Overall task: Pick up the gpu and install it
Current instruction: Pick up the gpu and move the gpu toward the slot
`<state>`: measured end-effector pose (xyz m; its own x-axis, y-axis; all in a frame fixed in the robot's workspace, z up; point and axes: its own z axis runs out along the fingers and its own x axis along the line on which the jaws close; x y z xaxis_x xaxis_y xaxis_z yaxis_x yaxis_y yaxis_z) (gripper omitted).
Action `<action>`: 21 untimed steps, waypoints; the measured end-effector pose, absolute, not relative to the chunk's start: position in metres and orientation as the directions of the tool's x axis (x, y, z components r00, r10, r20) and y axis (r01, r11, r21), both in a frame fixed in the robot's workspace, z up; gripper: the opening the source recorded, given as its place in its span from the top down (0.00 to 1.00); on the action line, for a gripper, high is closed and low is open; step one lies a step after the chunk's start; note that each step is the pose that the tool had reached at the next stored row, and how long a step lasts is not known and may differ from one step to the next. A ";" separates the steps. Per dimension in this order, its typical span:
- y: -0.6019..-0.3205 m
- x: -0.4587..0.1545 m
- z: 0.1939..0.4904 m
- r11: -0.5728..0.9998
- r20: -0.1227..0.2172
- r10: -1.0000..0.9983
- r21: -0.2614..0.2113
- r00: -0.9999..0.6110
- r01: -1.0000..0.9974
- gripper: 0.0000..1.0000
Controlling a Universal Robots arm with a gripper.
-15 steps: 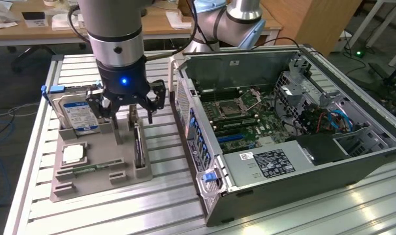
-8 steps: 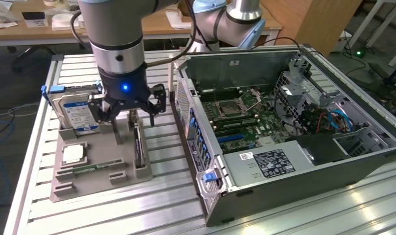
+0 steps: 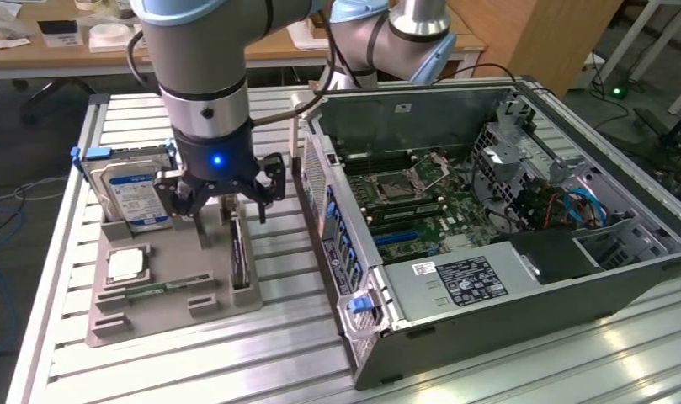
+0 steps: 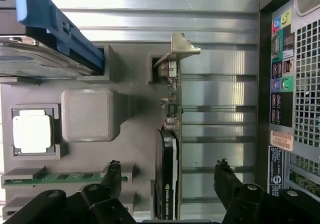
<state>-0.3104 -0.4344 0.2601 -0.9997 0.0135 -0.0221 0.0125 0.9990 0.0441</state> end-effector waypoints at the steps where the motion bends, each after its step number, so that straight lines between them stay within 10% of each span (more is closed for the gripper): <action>1: -0.434 -0.310 0.258 0.999 -0.022 0.013 0.044 -1.000 0.013 0.16; 21: -0.432 -0.310 0.222 0.999 -0.022 0.025 0.044 -0.999 0.024 0.16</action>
<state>-0.3103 -0.4320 0.2217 -0.9994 0.0253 -0.0221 0.0243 0.9987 0.0441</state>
